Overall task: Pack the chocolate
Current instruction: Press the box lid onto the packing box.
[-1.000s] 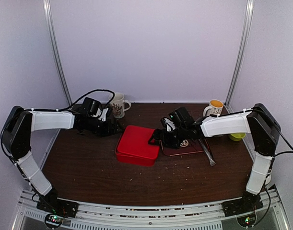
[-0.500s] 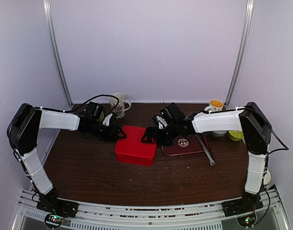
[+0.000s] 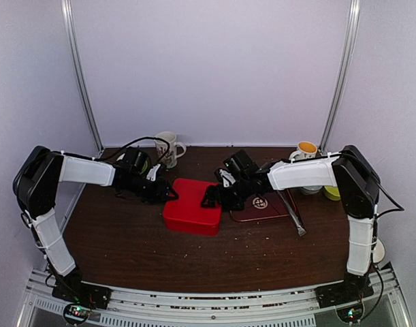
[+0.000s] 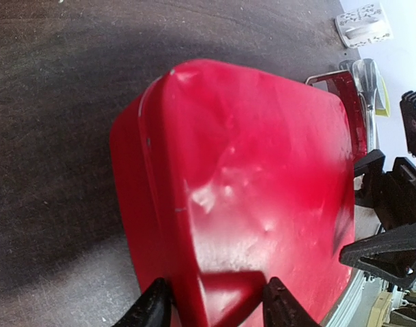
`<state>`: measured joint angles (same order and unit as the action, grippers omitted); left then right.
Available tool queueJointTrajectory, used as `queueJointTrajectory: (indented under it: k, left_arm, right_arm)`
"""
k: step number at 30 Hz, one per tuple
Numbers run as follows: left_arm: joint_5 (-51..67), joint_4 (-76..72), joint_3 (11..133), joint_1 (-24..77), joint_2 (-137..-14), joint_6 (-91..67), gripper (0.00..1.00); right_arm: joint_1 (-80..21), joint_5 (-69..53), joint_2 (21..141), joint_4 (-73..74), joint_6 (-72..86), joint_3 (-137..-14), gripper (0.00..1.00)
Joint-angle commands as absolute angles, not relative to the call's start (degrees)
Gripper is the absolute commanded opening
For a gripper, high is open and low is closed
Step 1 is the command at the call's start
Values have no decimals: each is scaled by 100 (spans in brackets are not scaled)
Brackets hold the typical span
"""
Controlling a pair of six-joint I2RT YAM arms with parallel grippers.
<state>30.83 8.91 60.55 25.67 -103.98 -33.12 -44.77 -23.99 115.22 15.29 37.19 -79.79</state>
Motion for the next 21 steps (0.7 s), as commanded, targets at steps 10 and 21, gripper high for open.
queueJointTrajectory:
  k: [10,21]
  left_arm:
    - [2860,751,5649,2446,-10941,-3417,44]
    - [3277,147,4753,3009,-10415,-4356,43]
  right_arm:
    - [-4505,-2483,11654,1610,3463,-8081,87]
    - [-4135,-3080,11547,1088,3119,-8138,88]
